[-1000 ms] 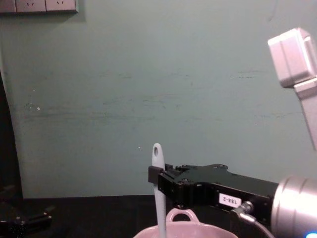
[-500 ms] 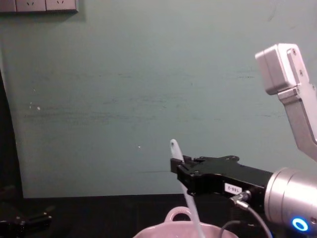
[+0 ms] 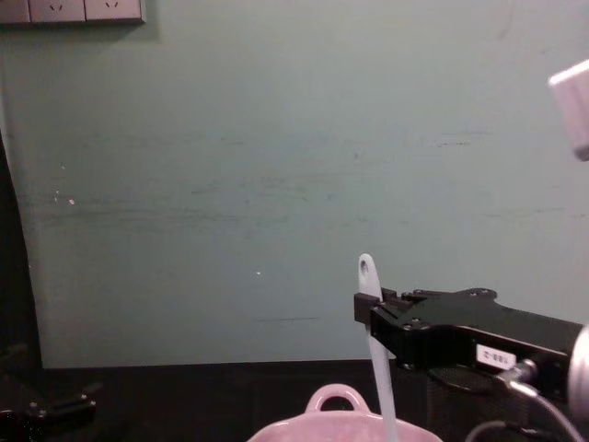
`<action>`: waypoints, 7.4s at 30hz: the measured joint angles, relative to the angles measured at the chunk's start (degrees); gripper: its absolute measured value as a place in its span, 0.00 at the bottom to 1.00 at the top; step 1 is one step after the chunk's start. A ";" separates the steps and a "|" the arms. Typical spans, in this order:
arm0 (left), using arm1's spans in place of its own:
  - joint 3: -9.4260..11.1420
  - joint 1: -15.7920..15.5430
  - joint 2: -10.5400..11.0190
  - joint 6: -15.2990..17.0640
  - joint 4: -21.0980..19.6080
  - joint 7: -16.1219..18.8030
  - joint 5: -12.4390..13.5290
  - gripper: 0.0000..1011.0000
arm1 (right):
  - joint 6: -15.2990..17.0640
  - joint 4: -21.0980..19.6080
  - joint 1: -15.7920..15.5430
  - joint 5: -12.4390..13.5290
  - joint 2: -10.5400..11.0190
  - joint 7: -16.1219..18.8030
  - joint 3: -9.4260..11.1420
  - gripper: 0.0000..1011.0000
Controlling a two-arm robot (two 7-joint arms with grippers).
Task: Use the one hand to pick up the spoon and stir the clear water in the bowl.
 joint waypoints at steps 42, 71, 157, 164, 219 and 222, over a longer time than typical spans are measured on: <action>0.00 0.00 0.00 0.00 0.00 0.00 0.00 1.00 | -1.76 0.25 1.20 6.66 0.09 3.24 -4.43 0.12; 0.00 0.00 0.00 0.00 0.00 0.00 0.00 1.00 | 0.17 -6.08 -3.46 2.12 1.96 0.90 -0.33 0.12; 0.00 0.00 0.00 0.00 0.00 0.00 0.00 1.00 | 12.48 6.11 5.31 27.96 -5.70 -19.64 13.62 0.12; 0.00 0.00 0.00 0.00 0.00 0.00 0.00 1.00 | 12.53 6.54 5.44 28.47 -5.11 -19.92 13.00 0.12; 0.00 0.00 0.00 0.00 0.00 0.00 0.00 1.00 | 10.42 3.79 3.40 24.70 -3.18 -20.42 11.70 0.99; 0.00 0.00 0.00 0.00 0.00 0.00 0.00 1.00 | 9.94 1.81 1.82 23.01 -2.42 -20.44 11.56 0.99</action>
